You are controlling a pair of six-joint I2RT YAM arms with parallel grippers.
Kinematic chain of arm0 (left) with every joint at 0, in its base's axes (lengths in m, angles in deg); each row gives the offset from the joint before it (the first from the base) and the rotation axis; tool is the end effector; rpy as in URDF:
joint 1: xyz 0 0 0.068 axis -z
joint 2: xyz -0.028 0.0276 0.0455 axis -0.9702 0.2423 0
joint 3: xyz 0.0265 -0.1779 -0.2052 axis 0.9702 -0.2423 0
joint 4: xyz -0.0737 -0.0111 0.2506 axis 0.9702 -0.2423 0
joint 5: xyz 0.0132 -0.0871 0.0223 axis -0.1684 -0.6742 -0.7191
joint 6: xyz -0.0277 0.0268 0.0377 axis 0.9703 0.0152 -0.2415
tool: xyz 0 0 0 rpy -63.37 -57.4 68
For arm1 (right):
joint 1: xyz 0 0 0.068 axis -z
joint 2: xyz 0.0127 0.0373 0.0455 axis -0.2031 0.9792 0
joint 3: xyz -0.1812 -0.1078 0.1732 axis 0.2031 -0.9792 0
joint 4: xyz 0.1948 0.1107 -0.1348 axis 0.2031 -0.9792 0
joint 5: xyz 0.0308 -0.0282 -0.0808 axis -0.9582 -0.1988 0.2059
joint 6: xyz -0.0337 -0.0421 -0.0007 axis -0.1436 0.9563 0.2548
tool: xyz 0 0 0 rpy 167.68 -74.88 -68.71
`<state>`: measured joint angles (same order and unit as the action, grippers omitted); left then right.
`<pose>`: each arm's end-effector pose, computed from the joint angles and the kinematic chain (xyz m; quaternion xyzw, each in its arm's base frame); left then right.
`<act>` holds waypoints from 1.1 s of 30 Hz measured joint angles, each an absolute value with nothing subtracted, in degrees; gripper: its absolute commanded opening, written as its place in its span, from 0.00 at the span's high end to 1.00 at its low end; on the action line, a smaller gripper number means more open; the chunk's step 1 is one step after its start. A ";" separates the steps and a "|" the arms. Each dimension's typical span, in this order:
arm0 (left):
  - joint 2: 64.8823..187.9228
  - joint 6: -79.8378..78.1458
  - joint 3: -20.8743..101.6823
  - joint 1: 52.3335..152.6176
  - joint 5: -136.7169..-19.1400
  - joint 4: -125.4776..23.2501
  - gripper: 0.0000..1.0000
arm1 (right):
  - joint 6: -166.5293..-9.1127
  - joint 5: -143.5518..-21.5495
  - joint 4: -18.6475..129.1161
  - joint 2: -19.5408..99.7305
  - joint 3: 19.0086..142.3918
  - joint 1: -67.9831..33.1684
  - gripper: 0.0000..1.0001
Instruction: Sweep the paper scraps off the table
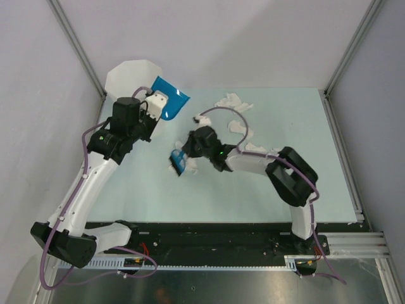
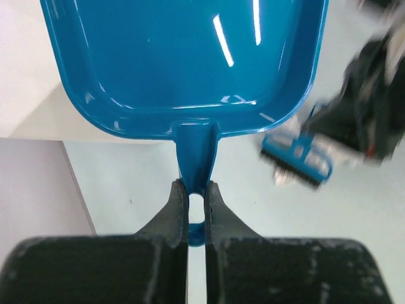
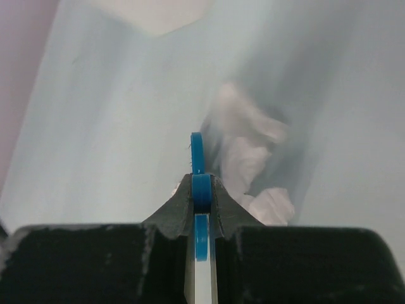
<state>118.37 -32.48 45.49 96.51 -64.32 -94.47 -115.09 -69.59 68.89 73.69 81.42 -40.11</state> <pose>0.2286 -0.0821 0.4014 0.2807 0.8248 0.0386 0.4892 0.2860 0.3586 0.2018 -0.1056 0.8375 0.3357 0.4181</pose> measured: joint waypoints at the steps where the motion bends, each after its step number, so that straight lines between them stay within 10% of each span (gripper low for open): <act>1: 118.44 -32.54 45.05 96.51 -64.65 -94.45 1.00 | -114.83 -68.98 67.95 71.83 79.85 -37.95 1.00; 21: 119.81 -37.51 25.12 98.37 -71.40 -96.46 1.00 | -102.72 -67.53 52.54 39.61 68.72 -26.24 1.00; 33: 126.04 -42.23 15.96 99.88 -76.19 -101.07 1.00 | -91.53 -48.50 46.22 47.17 68.72 -26.32 1.00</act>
<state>126.04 -42.23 15.96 99.88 -76.19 -101.07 -91.53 -48.50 46.22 47.17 68.72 -26.32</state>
